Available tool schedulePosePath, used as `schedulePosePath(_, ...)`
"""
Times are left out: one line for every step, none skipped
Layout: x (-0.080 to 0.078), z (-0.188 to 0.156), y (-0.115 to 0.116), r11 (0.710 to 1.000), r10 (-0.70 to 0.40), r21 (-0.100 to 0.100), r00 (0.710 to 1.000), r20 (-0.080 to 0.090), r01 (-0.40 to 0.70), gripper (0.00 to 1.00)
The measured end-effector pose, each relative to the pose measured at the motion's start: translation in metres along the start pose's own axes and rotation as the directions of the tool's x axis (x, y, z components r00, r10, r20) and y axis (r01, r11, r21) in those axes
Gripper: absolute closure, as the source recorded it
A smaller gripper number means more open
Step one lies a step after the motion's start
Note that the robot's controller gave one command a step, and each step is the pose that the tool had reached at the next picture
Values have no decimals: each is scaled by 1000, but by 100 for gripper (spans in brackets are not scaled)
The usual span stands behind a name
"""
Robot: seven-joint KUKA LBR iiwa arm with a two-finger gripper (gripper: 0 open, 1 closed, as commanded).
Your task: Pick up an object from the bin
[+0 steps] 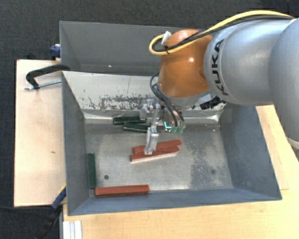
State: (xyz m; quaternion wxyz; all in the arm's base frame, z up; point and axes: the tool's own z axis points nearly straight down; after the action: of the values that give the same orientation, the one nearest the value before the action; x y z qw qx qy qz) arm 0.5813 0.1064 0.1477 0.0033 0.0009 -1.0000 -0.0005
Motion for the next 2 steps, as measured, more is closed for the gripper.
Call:
schedulePosePath(-2,-4,0,1000,2,-1,1000,8,-2,0)
schedulePosePath(15,69,-46,1000,-17,0,1000,12,17,0)
